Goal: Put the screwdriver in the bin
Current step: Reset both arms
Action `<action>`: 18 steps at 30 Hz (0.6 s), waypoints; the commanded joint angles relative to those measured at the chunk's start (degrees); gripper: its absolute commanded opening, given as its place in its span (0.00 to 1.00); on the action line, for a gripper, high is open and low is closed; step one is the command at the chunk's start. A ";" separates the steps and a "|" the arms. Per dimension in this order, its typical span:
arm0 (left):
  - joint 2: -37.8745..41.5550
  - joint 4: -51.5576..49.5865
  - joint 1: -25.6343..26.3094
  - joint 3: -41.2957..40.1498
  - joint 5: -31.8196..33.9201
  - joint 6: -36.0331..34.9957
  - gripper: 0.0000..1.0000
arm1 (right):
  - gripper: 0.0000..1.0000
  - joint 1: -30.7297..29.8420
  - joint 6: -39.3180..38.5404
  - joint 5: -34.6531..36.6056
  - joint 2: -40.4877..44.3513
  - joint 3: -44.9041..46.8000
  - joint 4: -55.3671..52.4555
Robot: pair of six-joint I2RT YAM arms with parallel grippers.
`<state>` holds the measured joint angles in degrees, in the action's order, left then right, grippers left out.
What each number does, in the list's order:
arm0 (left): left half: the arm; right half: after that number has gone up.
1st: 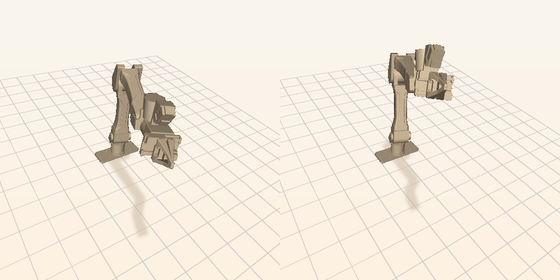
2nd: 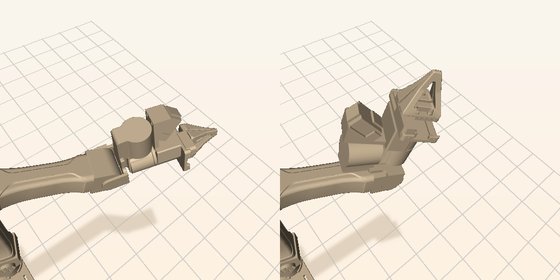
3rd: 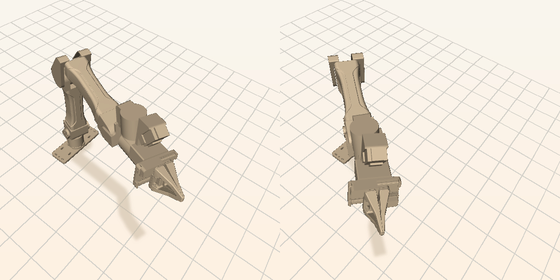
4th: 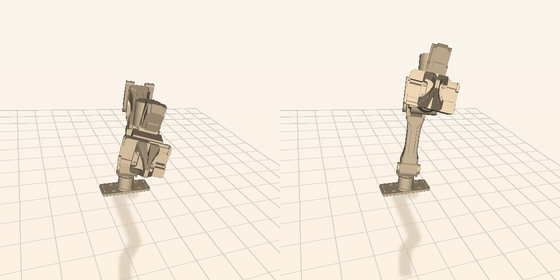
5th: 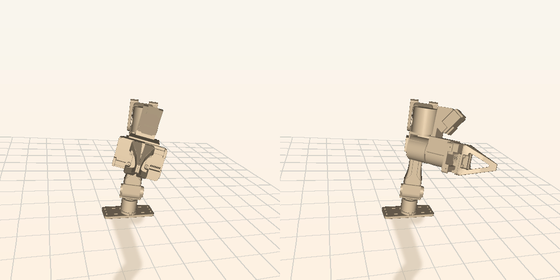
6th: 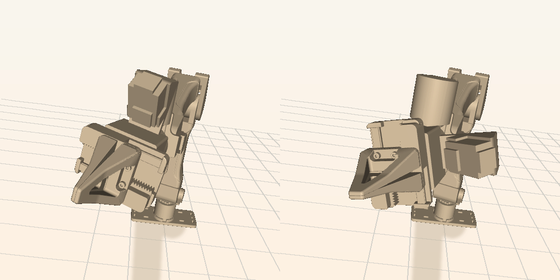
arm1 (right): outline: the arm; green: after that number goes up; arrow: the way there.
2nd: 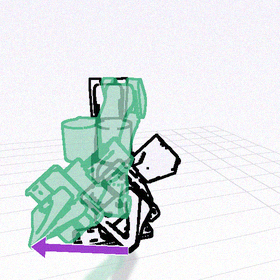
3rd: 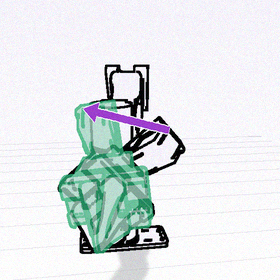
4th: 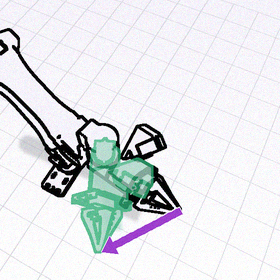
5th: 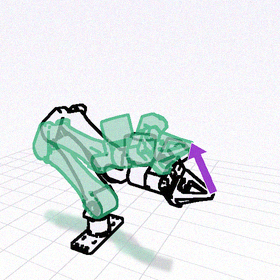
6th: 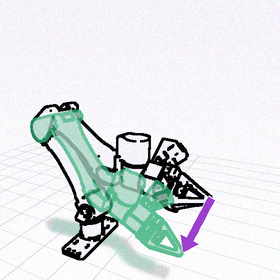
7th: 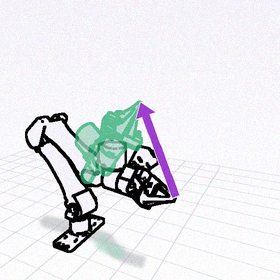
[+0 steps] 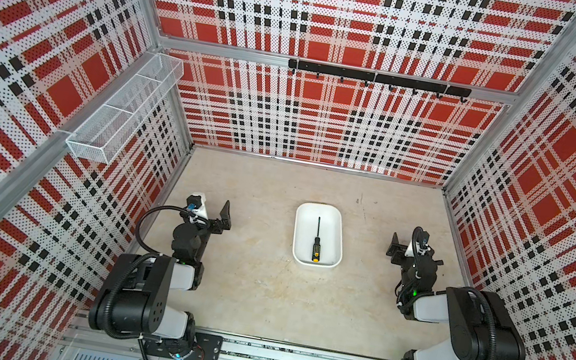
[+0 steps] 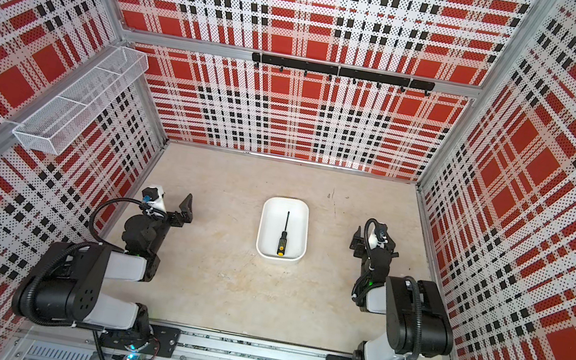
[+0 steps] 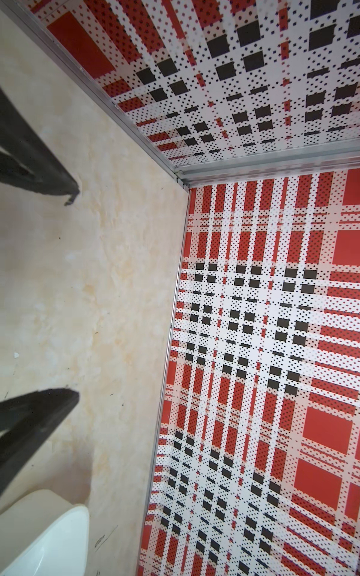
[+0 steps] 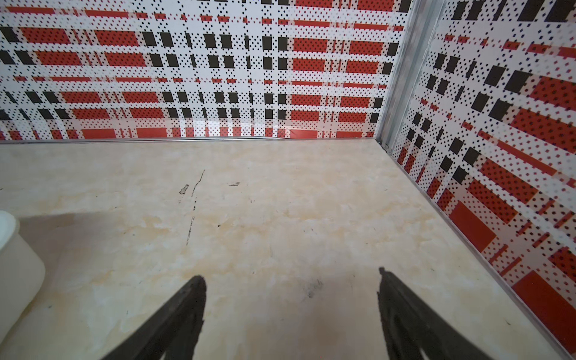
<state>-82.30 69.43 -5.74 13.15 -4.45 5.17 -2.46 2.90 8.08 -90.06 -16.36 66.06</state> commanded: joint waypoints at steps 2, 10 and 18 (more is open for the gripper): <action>-4.78 5.97 1.44 0.12 3.59 -2.40 0.98 | 0.91 0.43 0.33 -1.92 0.00 -0.60 -0.56; -8.01 10.90 4.73 -1.15 14.39 -2.66 0.98 | 1.00 0.43 0.27 -1.93 0.06 -0.60 -0.48; -7.86 10.46 5.12 -1.11 14.99 -2.96 0.98 | 1.00 0.43 0.27 -1.92 0.08 -0.50 -0.28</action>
<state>-89.67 77.06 -0.86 12.60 8.93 2.74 -2.44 3.20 6.39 -90.06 -16.36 65.36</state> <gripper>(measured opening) 0.982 0.999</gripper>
